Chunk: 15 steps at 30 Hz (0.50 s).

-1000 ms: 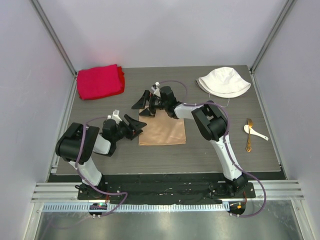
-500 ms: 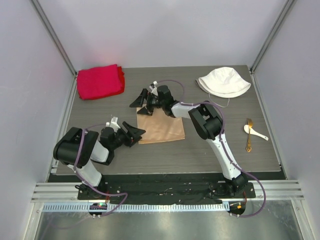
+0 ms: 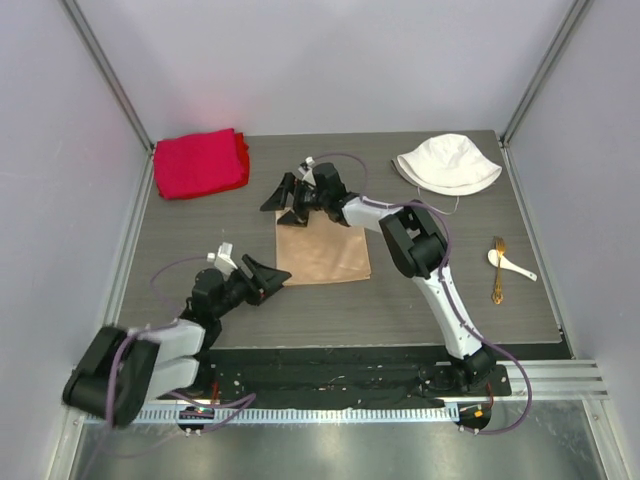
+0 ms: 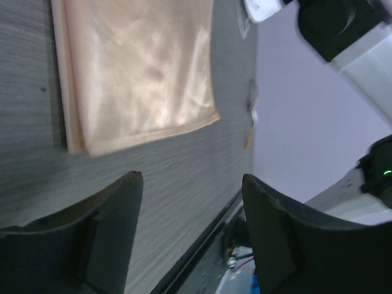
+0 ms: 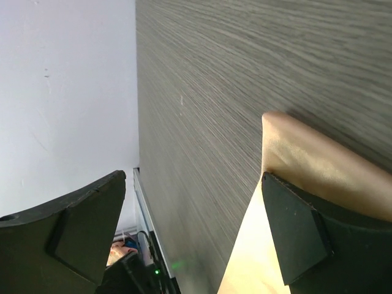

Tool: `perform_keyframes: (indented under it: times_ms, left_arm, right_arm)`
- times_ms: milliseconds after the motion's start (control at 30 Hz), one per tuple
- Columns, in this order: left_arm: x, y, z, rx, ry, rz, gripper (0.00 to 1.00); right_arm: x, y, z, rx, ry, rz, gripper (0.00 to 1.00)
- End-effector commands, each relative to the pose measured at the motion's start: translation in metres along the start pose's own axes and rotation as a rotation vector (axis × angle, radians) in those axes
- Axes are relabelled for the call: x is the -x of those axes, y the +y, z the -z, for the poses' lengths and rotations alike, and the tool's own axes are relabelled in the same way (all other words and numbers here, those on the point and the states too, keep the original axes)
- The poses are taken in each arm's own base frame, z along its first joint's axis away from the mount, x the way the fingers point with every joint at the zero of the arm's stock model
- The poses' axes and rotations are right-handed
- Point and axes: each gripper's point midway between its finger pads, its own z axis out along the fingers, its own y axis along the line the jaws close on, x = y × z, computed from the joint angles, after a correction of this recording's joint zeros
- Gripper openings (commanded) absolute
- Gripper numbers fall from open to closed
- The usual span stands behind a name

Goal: Fold the napkin into a case and place the utensils inside
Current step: Smooth out the square-folded napkin at the center of the board.

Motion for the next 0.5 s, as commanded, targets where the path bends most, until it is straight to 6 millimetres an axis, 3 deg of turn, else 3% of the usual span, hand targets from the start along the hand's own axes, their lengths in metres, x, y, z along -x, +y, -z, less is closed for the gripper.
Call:
perform_keyframes:
  times_ms: [0,67,100,167,200,233,300,333,367,433,467]
  left_arm:
    - [-0.006,-0.015,0.017,0.168,0.004,-0.251,0.75]
    - [0.016,-0.026,0.026,0.218,-0.082,-0.403,0.80]
    - [0.028,-0.050,0.028,0.194,-0.112,-0.449,0.81]
    - [0.031,-0.062,0.027,0.201,-0.071,-0.535,0.81]
    - [0.033,-0.066,0.017,0.221,-0.042,-0.542,0.81]
    - [0.033,-0.072,0.012,0.216,-0.024,-0.552,0.79]
    - [0.030,-0.065,-0.006,0.254,0.029,-0.590,0.76]
    - [0.029,-0.087,-0.016,0.223,0.032,-0.632,0.74]
    - [0.027,-0.092,-0.022,0.222,0.042,-0.662,0.70]
    - [0.023,-0.105,-0.048,0.234,0.069,-0.752,0.65]
    - [0.005,-0.115,-0.058,0.210,0.116,-0.798,0.64]
  right_arm:
    - [0.038,0.061,0.050,-0.052,-0.067,0.098,0.98]
    - [0.048,0.035,0.079,-0.204,-0.096,0.041,0.98]
    - [0.056,0.047,0.099,-0.229,-0.123,0.095,0.98]
    - [0.051,0.021,0.130,-0.355,-0.128,0.060,1.00]
    - [0.053,0.013,0.144,-0.406,-0.155,0.058,1.00]
    - [0.051,0.018,0.163,-0.437,-0.166,0.068,1.00]
    - [0.047,-0.017,0.196,-0.596,-0.199,0.029,1.00]
    - [0.041,-0.013,0.217,-0.641,-0.206,0.041,1.00]
    - [0.028,-0.034,0.232,-0.709,-0.201,0.018,1.00]
    - [0.022,-0.050,0.264,-0.823,-0.251,0.012,0.99]
    - [0.010,-0.054,0.281,-0.857,-0.256,0.009,1.00]
